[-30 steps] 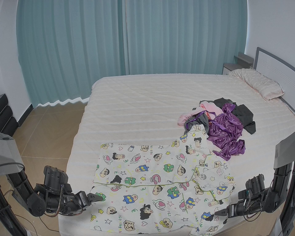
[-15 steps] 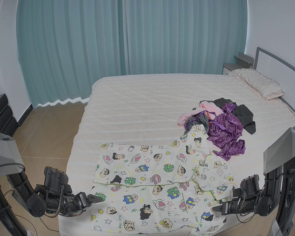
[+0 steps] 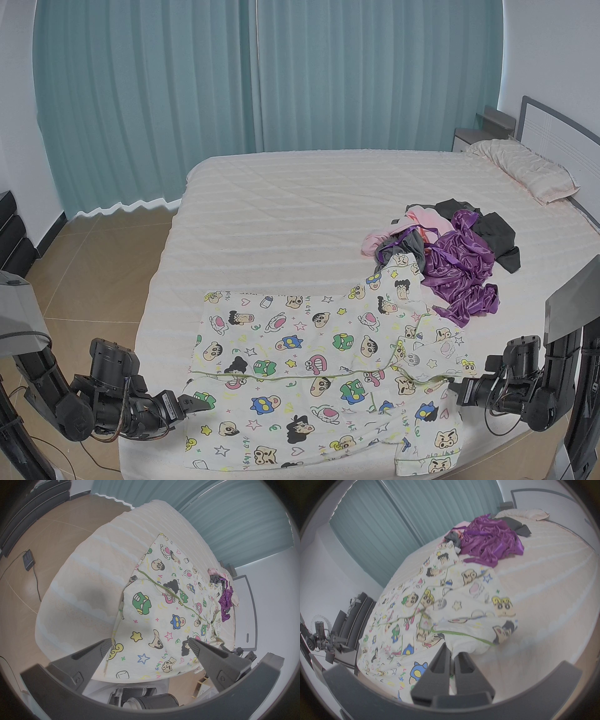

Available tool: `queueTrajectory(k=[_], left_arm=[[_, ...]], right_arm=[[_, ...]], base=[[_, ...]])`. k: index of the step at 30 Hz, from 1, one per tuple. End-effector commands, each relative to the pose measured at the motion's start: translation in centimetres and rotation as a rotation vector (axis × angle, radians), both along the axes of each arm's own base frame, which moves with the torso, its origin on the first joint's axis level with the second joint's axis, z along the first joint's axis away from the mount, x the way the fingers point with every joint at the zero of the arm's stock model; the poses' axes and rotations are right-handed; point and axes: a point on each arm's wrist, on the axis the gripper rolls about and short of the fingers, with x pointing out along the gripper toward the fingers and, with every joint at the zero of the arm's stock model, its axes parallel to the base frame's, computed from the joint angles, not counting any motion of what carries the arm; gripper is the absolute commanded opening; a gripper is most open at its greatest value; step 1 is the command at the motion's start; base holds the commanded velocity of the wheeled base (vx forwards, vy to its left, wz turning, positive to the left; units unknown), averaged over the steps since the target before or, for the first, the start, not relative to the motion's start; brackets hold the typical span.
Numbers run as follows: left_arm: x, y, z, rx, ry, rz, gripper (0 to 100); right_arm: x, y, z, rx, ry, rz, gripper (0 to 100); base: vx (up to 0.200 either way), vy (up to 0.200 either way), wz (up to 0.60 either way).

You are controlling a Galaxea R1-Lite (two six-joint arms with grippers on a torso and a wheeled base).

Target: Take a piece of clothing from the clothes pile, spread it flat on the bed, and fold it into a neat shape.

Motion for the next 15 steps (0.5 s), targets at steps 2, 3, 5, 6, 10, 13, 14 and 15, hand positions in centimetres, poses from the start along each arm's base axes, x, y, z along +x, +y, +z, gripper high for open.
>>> queueTrajectory(k=[2, 3, 5, 6, 10, 13, 14, 15], left_arm=[[0.1, 0.0, -0.1, -0.001, 0.003, 0.001, 100], [0.1, 0.0, -0.1, -0.001, 0.005, 0.002, 100], [0.1, 0.0, -0.1, -0.001, 0.005, 0.002, 100], [0.1, 0.0, -0.1, -0.001, 0.006, 0.002, 100], [0.2, 0.0, -0.3, 0.000, 0.012, 0.002, 100], [0.3, 0.0, -0.6, 0.004, 0.022, 0.001, 100], [0.3, 0.0, -0.6, 0.004, 0.022, 0.001, 100], [0.3, 0.0, -0.6, 0.004, 0.022, 0.001, 100]], right_arm=[[2.6, -0.3, 0.1, 0.016, -0.086, -0.024, 0], [3.2, -0.3, 0.1, 0.018, -0.103, -0.024, 0], [4.0, -0.2, 0.1, 0.022, -0.127, -0.023, 0], [4.4, -0.1, -0.1, 0.022, -0.129, -0.023, 0], [5.2, 0.0, -0.6, 0.022, -0.127, -0.022, 0], [5.0, -0.1, -0.7, 0.023, -0.119, -0.017, 100], [4.5, -0.1, -0.7, 0.026, -0.104, -0.012, 100], [4.5, -0.1, -0.7, 0.026, -0.104, -0.012, 100]], base=[[0.000, 0.000, 0.00], [0.000, 0.000, 0.00], [0.000, 0.000, 0.00], [0.000, 0.000, 0.00], [0.000, 0.000, 0.00], [0.000, 0.000, 0.00], [0.000, 0.000, 0.00], [0.000, 0.000, 0.00]])
